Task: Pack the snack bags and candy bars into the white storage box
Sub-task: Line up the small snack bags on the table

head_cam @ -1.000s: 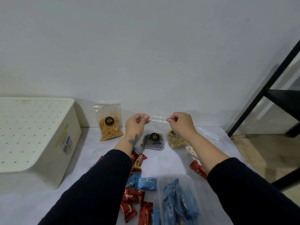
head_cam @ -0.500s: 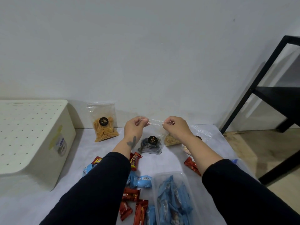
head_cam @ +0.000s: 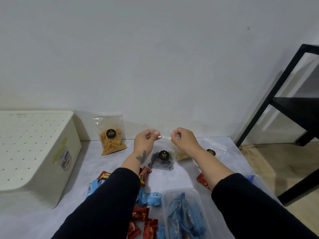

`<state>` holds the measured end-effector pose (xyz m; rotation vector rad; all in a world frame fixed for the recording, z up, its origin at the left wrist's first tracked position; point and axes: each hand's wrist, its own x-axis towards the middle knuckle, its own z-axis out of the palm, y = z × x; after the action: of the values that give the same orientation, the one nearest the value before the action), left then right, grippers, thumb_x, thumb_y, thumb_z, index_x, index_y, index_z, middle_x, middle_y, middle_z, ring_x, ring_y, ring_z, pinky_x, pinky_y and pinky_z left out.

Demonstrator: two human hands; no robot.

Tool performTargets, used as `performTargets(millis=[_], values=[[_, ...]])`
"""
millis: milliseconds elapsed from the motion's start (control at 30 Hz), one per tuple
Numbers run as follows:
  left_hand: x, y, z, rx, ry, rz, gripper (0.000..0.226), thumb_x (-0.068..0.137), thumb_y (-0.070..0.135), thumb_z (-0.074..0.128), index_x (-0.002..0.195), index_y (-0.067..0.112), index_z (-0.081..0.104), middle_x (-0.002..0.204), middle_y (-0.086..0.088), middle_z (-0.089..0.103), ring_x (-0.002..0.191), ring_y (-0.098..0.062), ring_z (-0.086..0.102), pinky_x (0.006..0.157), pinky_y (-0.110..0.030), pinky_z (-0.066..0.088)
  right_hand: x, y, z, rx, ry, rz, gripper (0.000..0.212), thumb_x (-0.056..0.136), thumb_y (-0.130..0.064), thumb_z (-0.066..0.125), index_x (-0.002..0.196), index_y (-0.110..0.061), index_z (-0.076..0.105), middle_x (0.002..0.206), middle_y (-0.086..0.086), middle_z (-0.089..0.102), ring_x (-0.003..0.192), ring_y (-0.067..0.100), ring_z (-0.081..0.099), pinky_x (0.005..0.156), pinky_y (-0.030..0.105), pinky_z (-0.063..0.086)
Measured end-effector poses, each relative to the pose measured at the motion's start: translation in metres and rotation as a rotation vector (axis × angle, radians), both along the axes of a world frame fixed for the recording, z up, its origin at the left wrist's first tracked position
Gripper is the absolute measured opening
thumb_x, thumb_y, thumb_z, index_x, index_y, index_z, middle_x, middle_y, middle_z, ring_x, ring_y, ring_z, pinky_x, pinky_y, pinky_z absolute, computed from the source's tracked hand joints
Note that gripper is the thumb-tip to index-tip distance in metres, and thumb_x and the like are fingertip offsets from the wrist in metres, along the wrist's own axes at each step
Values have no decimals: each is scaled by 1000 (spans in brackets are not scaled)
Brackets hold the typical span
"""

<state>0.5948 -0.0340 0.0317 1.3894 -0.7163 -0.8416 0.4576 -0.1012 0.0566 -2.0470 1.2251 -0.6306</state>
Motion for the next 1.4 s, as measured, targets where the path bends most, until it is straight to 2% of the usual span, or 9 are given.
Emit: performTargets(millis=[200,433,633,733,867,967,1033,1133,1400], values=[[1,-3,1,0,6,-11,11,91,8,60,96,2,66,83,-6,67,62,8,66,56,-2,45,3,-2,5,36,-44,-10,6,80,-16,62,78,-17,67,77,-3,64,73,13,56,71,28,47],[3,-7,1,5,4,10,5,89,9,62,88,9,67,77,-1,69,61,8,66,55,-2,44,9,-3,5,57,-67,-13,6,78,-19,65,76,-24,68,76,-11,64,71,5,55,73,28,47],[5,-7,0,2,5,-8,7,90,9,62,85,10,66,79,-2,69,62,7,67,56,-2,45,15,-2,6,72,-14,-54,7,73,-28,64,67,-31,63,82,-11,68,88,14,63,85,35,51],[8,-7,-1,6,-1,-9,8,89,10,62,83,13,67,80,-3,69,64,6,68,56,-2,45,19,0,8,80,-6,-46,9,68,-35,65,60,-34,61,73,-13,65,83,14,63,83,38,53],[8,-7,0,5,6,-33,14,91,10,61,99,0,67,84,-7,69,63,6,68,56,-2,45,21,1,8,84,-40,-100,14,72,-27,66,59,-30,59,63,-11,58,71,14,57,77,37,52],[9,-7,-1,13,-12,-56,17,95,11,54,101,0,66,84,-4,69,64,8,67,58,-2,47,22,2,8,76,-7,-110,13,73,-30,64,61,-30,59,67,-12,60,78,15,59,79,35,48],[13,-7,-3,22,-42,-38,16,95,12,54,97,3,67,82,-1,70,64,8,67,58,-3,47,22,3,11,55,86,-109,8,75,-35,61,68,-32,62,78,-13,64,86,12,59,86,35,39],[17,-8,-4,23,-101,-5,15,94,13,56,92,6,70,80,1,71,64,9,66,58,-3,46,23,6,19,-14,194,-81,9,77,-41,59,76,-35,66,82,-13,65,87,8,58,83,35,26],[11,-8,-2,-6,-96,-37,18,94,12,55,97,2,69,81,-2,71,67,7,67,59,-3,46,30,7,21,-29,178,-85,9,81,-38,58,79,-32,64,86,-13,64,90,11,58,91,38,30]])
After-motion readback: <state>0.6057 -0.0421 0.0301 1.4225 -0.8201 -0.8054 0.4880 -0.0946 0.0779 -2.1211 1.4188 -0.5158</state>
